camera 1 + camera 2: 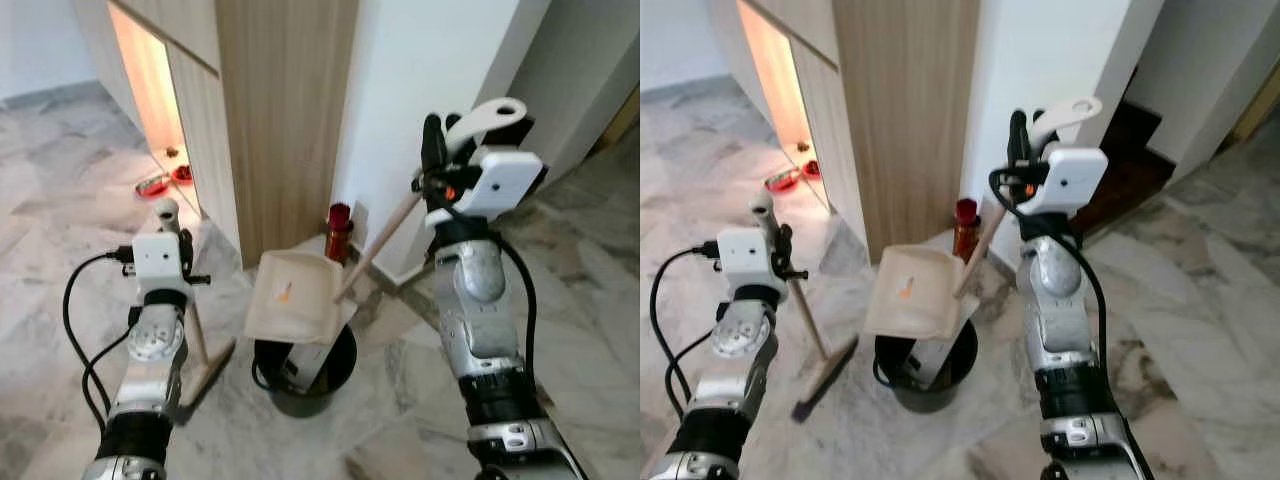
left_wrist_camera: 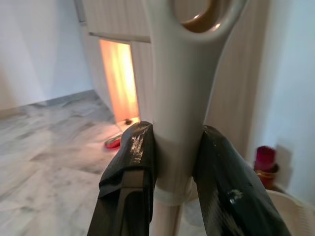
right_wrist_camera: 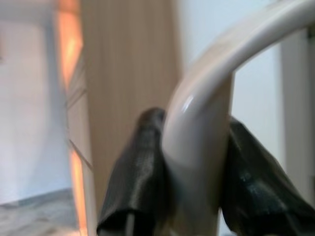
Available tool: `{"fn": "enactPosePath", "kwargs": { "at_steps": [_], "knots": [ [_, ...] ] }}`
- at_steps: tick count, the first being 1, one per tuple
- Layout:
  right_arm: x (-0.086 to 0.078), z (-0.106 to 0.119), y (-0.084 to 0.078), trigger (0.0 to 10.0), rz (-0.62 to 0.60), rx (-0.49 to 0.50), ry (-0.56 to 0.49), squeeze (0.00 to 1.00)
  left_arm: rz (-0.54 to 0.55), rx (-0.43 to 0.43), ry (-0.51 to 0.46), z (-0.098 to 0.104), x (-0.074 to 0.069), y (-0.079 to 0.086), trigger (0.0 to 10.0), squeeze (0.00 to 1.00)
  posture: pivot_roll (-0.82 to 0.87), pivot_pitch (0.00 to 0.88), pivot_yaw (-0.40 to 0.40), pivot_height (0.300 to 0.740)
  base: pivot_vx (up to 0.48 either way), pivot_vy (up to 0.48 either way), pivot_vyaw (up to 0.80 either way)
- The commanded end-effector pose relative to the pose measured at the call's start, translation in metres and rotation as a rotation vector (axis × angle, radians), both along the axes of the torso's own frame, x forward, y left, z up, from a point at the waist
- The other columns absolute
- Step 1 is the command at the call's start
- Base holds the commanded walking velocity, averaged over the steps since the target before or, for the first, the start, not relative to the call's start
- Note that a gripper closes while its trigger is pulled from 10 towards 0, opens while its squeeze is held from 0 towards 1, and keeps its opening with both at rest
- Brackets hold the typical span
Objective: Sweep floor
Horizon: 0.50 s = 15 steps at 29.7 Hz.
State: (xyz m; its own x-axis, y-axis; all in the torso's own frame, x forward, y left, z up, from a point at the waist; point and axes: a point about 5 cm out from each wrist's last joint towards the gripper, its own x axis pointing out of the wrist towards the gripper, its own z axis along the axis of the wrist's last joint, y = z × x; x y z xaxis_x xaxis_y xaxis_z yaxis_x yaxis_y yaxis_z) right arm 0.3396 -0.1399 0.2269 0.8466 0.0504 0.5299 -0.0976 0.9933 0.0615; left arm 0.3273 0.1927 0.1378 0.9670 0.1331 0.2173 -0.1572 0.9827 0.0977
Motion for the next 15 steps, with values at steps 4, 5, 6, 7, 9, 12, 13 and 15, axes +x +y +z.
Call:
{"fn": "enactPosePath", "kwargs": {
  "at_steps": [4,5,6,7,9,12,13,15],
  "knots": [
    [-0.0028,0.0233,0.0047,10.0,0.014,-0.016,-0.097,0.0,-0.013,0.0,-0.068,0.0153,0.0033,-0.0018,10.0,0.0,0.04,0.0,-0.045,0.74,0.296,0.0,0.0],
    [-0.0029,0.0232,0.0053,10.0,0.016,-0.017,-0.096,0.0,-0.013,0.0,-0.068,0.0152,0.0034,-0.0019,10.0,0.0,0.04,0.0,-0.045,0.74,0.296,0.0,0.0],
    [-0.0029,0.0232,0.0053,10.0,0.016,-0.017,-0.096,0.0,-0.013,0.0,-0.068,0.0152,0.0034,-0.0019,10.0,0.0,0.04,0.0,-0.045,0.74,0.296,0.0,0.0],
    [-0.0028,0.0233,0.0058,10.0,0.018,-0.016,-0.096,0.0,-0.013,0.0,-0.07,0.0156,0.0036,-0.002,10.0,0.0,0.04,0.0,-0.046,0.74,0.296,0.0,0.0],
    [-0.0028,0.0235,0.0062,10.0,0.022,-0.015,-0.097,0.0,-0.014,0.0,-0.073,0.0165,0.0039,-0.0025,10.0,0.0,0.04,0.0,-0.045,0.74,0.298,0.0,0.0],
    [-0.003,0.0247,0.0072,10.0,0.029,-0.015,-0.101,0.0,-0.014,-0.002,-0.078,0.0169,0.0037,-0.0027,10.0,0.0,0.04,0.0,-0.044,0.74,0.089,0.0,0.0],
    [-0.0031,0.0249,0.0074,10.0,0.03,-0.015,-0.102,0.0,-0.015,-0.002,-0.079,0.0169,0.0037,-0.0028,10.0,0.0,0.04,0.0,-0.044,0.74,0.0,0.0,0.0],
    [-0.0032,0.0257,0.008,10.0,0.032,-0.018,-0.105,0.0,-0.018,-0.003,-0.081,0.017,0.0036,-0.003,10.0,0.0,0.04,0.0,-0.044,0.74,0.0,0.0,0.0]
  ]
}}
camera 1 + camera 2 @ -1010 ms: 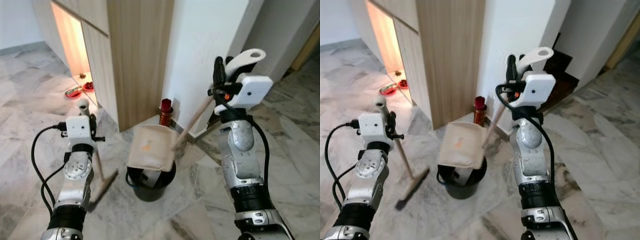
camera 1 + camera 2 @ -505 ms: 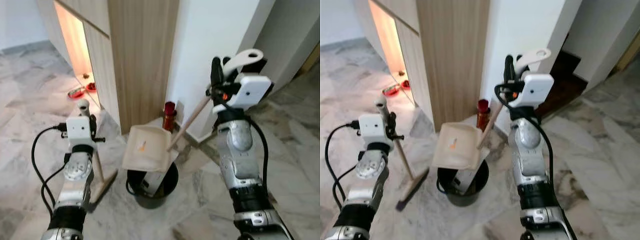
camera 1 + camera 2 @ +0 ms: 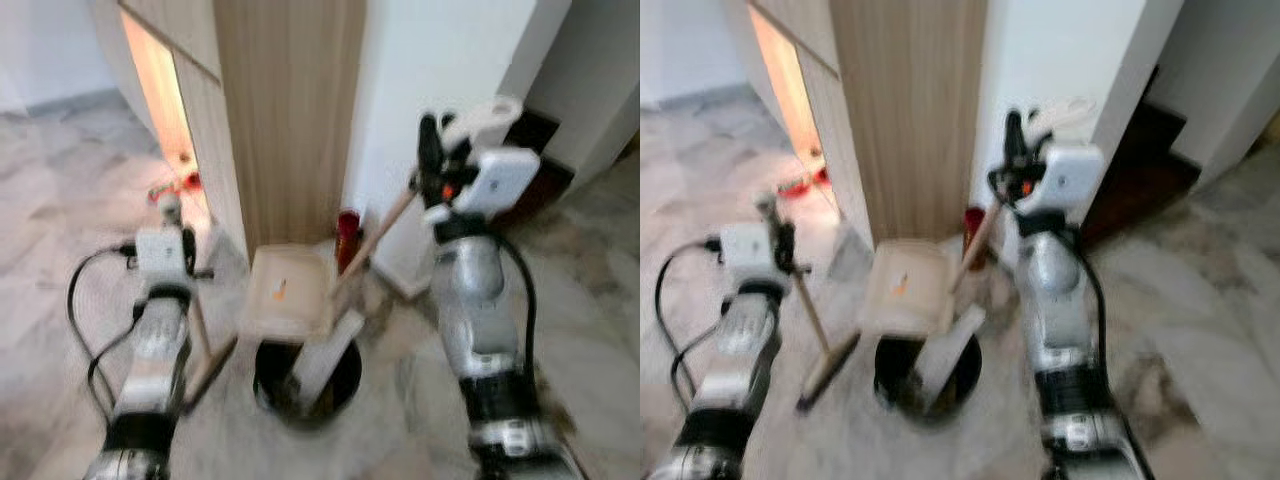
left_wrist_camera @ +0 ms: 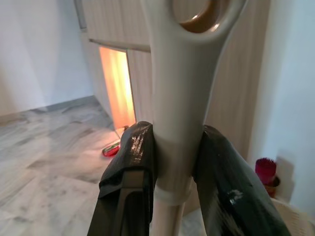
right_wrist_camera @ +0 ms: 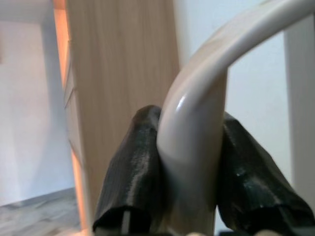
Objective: Sweep floor
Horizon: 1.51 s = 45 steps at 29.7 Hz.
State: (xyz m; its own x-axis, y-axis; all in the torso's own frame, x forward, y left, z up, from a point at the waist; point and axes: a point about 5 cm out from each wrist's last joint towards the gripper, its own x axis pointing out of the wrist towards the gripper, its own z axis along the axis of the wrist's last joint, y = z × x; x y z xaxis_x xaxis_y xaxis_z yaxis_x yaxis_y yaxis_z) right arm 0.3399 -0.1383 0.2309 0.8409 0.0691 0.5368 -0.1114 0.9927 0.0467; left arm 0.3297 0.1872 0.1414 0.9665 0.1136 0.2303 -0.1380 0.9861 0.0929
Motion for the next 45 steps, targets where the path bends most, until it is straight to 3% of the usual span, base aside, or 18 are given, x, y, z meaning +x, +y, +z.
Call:
{"fn": "enactPosePath", "kwargs": {
  "at_steps": [1,11,14,26,35,45],
  "knots": [
    [-0.004,0.023,0.007,10.0,0.021,-0.003,-0.1,0.0,0.002,-0.001,-0.067,0.013,0.001,0.003,10.0,0.0,0.04,0.0,-0.044,0.74,0.0,0.0,0.0],
    [-0.008,0.024,0.017,10.0,0.103,-0.058,-0.122,0.0,-0.003,-0.002,-0.061,0.012,0.0,0.001,10.0,0.0,0.04,0.0,-0.044,0.74,0.0,0.0,0.0],
    [-0.01,0.024,0.019,10.0,0.094,-0.149,-0.136,0.0,-0.003,-0.004,-0.061,0.012,0.0,0.002,10.0,0.0,0.04,0.0,-0.042,0.74,0.0,0.0,0.0],
    [-0.011,0.029,0.021,10.0,0.07,-0.292,-0.184,0.0,0.001,-0.005,-0.057,0.011,-0.001,0.003,10.0,0.0,0.04,0.0,-0.043,0.74,0.0,0.0,0.0],
    [-0.019,0.026,0.039,10.0,0.149,-0.423,-0.222,0.0,-0.001,-0.007,-0.061,0.012,0.0,0.002,10.0,0.0,0.04,0.0,-0.04,0.74,0.0,0.0,0.0],
    [-0.027,0.023,0.052,10.0,0.23,-0.478,-0.234,0.0,-0.006,-0.005,-0.064,0.014,0.002,0.004,10.0,0.0,0.04,0.0,-0.036,0.74,0.0,0.0,0.0]
  ]
}}
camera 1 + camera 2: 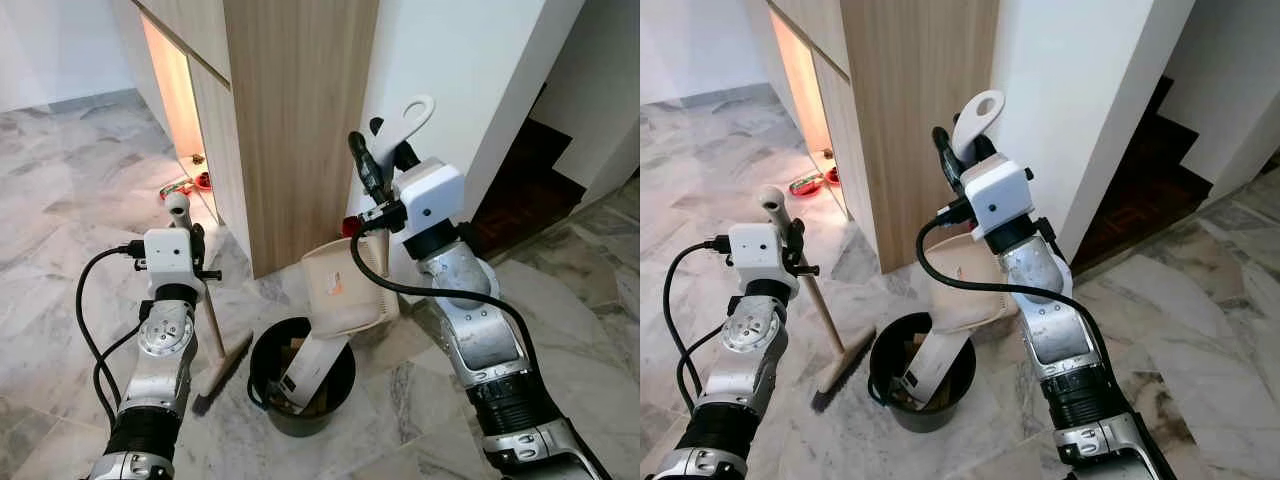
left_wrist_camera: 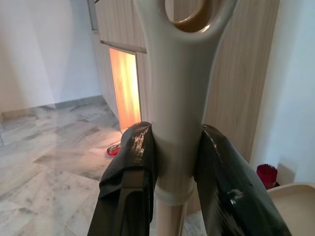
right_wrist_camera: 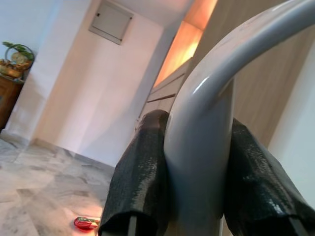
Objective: Sweep floor
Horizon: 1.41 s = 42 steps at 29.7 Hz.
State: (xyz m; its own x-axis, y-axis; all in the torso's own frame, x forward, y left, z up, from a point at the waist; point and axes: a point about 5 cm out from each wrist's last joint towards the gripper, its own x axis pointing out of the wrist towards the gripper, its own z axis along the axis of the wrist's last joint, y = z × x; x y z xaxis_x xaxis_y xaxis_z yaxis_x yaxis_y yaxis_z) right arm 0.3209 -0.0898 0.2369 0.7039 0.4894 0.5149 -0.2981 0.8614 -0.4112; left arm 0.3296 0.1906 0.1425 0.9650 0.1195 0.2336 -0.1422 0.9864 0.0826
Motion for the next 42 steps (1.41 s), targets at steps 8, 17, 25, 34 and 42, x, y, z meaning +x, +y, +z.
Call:
{"fn": "enactPosePath", "kwargs": {
  "at_steps": [8,17,25,34,42],
  "knots": [
    [-0.016,0.015,0.01,10.0,0.068,-0.143,-0.129,0.0,-0.018,0.001,-0.061,0.013,0.002,-0.003,10.0,0.0,0.03,0.0,-0.035,0.74,0.0,0.0,0.0],
    [-0.022,0.011,0.018,10.0,0.099,-0.22,-0.14,0.0,-0.008,-0.002,-0.053,0.01,0.0,-0.001,10.0,0.0,0.03,0.0,-0.041,0.74,0.0,0.0,0.0],
    [-0.025,0.022,0.019,10.0,0.155,-0.078,-0.091,0.0,-0.001,-0.003,-0.054,0.011,0.001,-0.001,10.0,0.0,0.03,0.0,-0.046,0.74,0.0,0.0,0.0],
    [-0.026,0.029,0.017,10.0,0.18,-0.036,-0.075,0.0,0.008,-0.001,-0.057,0.012,0.001,0.001,10.0,0.0,0.03,0.0,-0.048,0.74,0.0,0.0,0.0],
    [-0.024,0.033,0.01,10.0,0.093,-0.119,-0.134,0.0,0.008,0.0,-0.059,0.012,0.001,0.001,10.0,0.0,0.03,0.0,-0.046,0.74,0.0,0.0,0.0]
  ]
}}
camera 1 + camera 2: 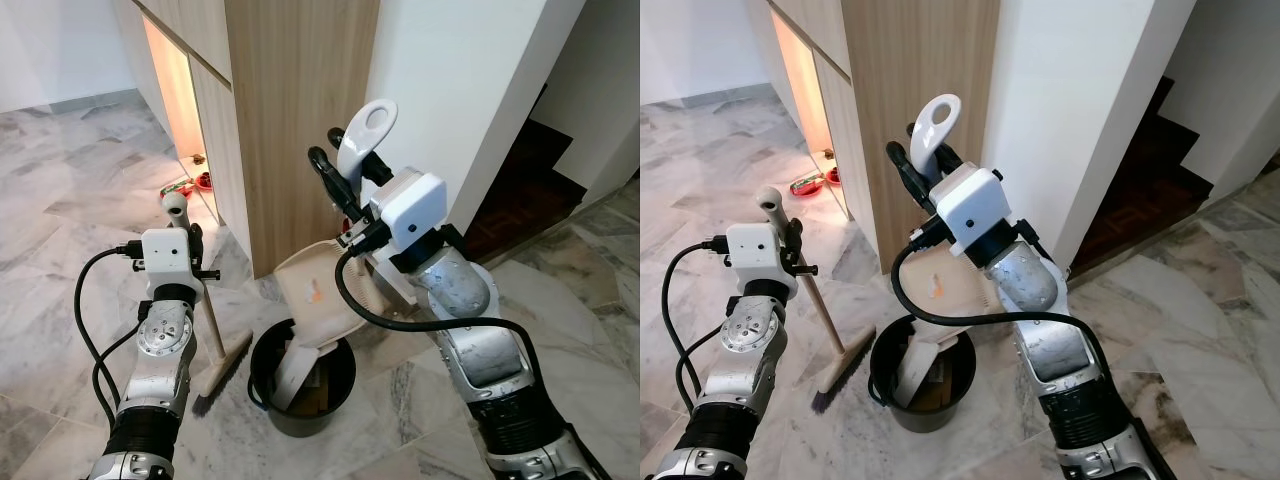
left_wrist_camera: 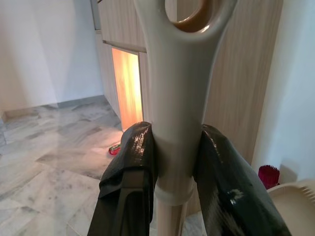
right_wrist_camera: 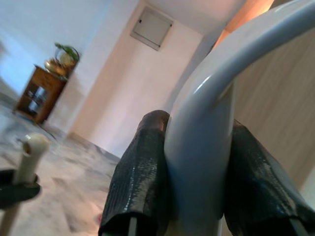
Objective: Sweep floor
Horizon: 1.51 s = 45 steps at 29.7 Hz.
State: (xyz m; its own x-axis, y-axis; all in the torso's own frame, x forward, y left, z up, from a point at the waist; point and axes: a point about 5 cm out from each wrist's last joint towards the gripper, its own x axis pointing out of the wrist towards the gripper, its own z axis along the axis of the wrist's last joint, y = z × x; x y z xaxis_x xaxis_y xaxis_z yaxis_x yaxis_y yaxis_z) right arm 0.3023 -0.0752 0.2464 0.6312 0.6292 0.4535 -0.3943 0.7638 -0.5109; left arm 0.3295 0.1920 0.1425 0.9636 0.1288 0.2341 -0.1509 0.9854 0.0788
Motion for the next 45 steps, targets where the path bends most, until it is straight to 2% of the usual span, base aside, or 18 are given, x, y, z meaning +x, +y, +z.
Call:
{"fn": "enactPosePath", "kwargs": {
  "at_steps": [1,16,33,45],
  "knots": [
    [-0.005,0.025,-0.005,10.0,-0.028,0.006,-0.133,0.0,-0.001,0.004,-0.058,0.012,0.001,0.0,10.0,0.0,0.03,0.0,-0.046,0.74,0.0,0.0,0.0],
    [-0.006,0.035,-0.01,10.0,-0.054,-0.011,-0.189,0.0,-0.008,0.008,-0.061,0.013,0.002,-0.001,10.0,0.0,0.03,0.0,-0.041,0.74,0.0,0.0,0.0],
    [-0.016,0.033,0.007,10.0,0.093,-0.082,-0.157,0.0,-0.007,0.006,-0.061,0.013,0.002,-0.001,10.0,0.0,0.03,0.0,-0.044,0.74,0.0,0.0,0.0],
    [-0.019,0.036,0.009,10.0,0.094,-0.142,-0.194,0.0,-0.007,0.006,-0.06,0.013,0.003,-0.001,10.0,0.0,0.03,0.0,-0.043,0.74,0.0,0.0,0.0]
  ]
}}
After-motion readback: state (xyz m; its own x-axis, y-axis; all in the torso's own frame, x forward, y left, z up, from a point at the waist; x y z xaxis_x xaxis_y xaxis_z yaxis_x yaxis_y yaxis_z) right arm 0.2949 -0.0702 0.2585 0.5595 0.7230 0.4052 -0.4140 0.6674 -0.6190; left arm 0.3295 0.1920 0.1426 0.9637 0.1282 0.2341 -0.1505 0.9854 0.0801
